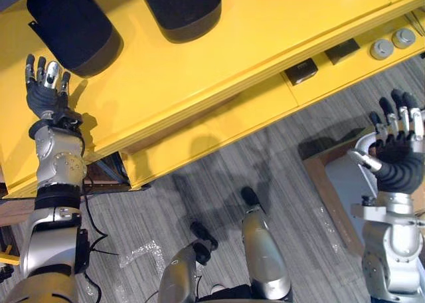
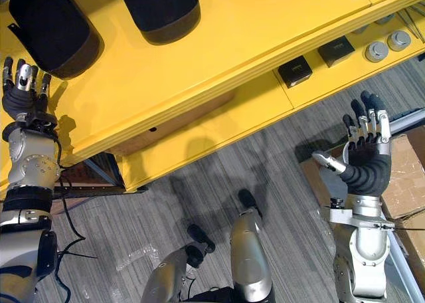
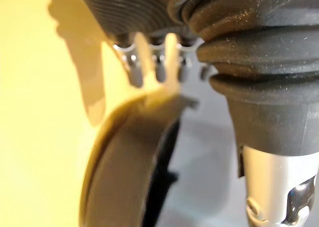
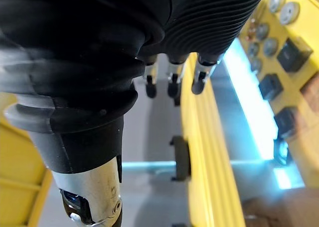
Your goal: Walk over and take plastic housings, then place them on the shelf
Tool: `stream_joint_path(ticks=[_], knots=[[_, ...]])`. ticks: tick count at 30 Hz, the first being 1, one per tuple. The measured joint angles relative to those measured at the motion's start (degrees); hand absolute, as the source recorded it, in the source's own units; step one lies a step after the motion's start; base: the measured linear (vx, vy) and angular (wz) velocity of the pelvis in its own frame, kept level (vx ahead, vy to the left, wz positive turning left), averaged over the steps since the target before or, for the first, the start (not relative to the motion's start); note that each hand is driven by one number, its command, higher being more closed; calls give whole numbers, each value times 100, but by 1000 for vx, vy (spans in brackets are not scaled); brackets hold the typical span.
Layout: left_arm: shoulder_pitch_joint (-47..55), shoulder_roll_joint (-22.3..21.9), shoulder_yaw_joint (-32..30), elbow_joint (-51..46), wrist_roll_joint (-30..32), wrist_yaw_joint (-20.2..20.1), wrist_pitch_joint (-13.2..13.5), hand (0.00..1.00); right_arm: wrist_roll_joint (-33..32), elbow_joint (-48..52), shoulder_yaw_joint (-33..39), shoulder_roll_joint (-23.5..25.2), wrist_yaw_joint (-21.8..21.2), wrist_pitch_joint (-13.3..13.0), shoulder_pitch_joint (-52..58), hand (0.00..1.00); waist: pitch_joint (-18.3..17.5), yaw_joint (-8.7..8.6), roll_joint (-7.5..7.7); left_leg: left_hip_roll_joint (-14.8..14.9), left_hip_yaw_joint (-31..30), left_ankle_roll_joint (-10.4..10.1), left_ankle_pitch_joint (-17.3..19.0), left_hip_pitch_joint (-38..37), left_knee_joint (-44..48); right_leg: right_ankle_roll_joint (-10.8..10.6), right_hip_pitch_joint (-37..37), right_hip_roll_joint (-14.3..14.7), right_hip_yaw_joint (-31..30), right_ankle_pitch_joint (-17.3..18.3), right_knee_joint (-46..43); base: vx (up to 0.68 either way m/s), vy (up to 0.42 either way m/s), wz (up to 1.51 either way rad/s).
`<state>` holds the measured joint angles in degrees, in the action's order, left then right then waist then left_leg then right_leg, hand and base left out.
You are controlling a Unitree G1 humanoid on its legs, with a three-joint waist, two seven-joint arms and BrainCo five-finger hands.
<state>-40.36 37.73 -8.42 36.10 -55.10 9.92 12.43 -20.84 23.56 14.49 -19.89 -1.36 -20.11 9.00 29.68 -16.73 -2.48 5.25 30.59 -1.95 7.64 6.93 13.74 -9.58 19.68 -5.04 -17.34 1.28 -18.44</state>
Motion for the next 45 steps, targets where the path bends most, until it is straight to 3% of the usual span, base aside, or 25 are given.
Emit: stream_joint_path(ticks=[4, 6, 9, 12, 13, 17, 19, 22, 26, 31, 38, 45], knots=[[46, -13, -35, 16, 1139, 1050, 208, 0, 147, 43, -118, -9, -227, -255, -13, 0, -5, 12, -8, 15, -84, 1, -1, -107, -11, 7, -181, -11, 70, -22, 80, 20, 2, 5], [178, -150, -116, -76, 1815, 1510, 523, 0, 382, 191, -422, -21, -174, -546, -81, 0, -61, 14, -46, 13, -258, 7, -9, -96, -15, 8, -292, -48, 241, -22, 148, 19, -11, 30], [802, -786, -302, -715, 2605, 1929, 1121, 0, 746, 323, -1055, -35, 120, -716, -507, 0, -156, 126, -60, -2, -422, 23, -41, -75, -16, 14, -404, -86, 417, -26, 228, 12, -16, 33], [1765, -1708, 88, -2167, 3534, 2268, 1251, 0, 1091, 280, -1667, -40, 582, -690, -1176, 0, -187, 373, -102, -29, -761, 37, -76, -73, 10, 30, -649, -172, 752, -15, 318, 8, -18, 55], [2302, -2053, 371, -3003, 4018, 2370, 1195, 0, 1091, 171, -1871, -26, 726, -481, -1580, 0, -196, 483, -117, -37, -975, 37, -80, -38, 68, 55, -788, -209, 957, 1, 354, -1, -30, 61], [3407, -2630, 1059, -4409, 4797, 2148, 832, 0, 1329, -704, -1940, 15, 1251, 68, -2352, 0, -369, 878, -269, -66, -1507, 40, -103, 38, 180, 130, -1133, -298, 1516, 81, 428, 1, -34, 76], [4037, -2767, 1364, -4760, 4940, 1726, 677, 0, 1326, -1118, -1956, 64, 1504, 323, -2709, 0, -478, 1066, -398, -117, -1806, 36, -102, 49, 213, 161, -1312, -363, 1840, 191, 385, 7, -33, 66], [4511, -2922, 1668, -4800, 4780, 1038, 515, 0, 1318, -1582, -1941, 98, 1831, 584, -3196, 0, -549, 1246, -475, -174, -2096, 20, -110, 122, 263, 208, -1396, -422, 2120, 319, 272, -11, -34, 50], [4964, -2970, 2058, -4786, 4643, 561, 218, 0, 1370, -2087, -1660, 186, 2202, 926, -3694, 0, -549, 1362, -474, -245, -2318, -4, -176, 131, 232, 196, -1493, -496, 2361, 381, 200, -9, -22, 32], [5213, -2999, 2043, -4289, 4594, 512, 99, 0, 1374, -3199, -1269, 114, 2404, 1446, -4396, 0, -549, 1534, -474, -339, -2512, -37, -425, 118, -40, 228, -1479, -588, 2558, 414, 154, 2, -15, 23], [5641, -3177, 2045, -2872, 4512, 407, -38, 0, 1507, -4081, -1178, -283, 2514, 1537, -5014, 0, -549, 1723, -475, -385, -2685, -75, -647, 87, -366, 255, -1421, -628, 2745, 492, 56, 4, -33, 15], [5727, -3178, 2046, -2073, 4361, 129, 124, 0, 1755, -4915, -1262, -672, 2416, 1532, -5468, 0, -516, 1916, -554, -426, -2705, -90, -802, 99, -572, 297, -1197, -701, 2764, 615, -202, -18, -20, 4]])
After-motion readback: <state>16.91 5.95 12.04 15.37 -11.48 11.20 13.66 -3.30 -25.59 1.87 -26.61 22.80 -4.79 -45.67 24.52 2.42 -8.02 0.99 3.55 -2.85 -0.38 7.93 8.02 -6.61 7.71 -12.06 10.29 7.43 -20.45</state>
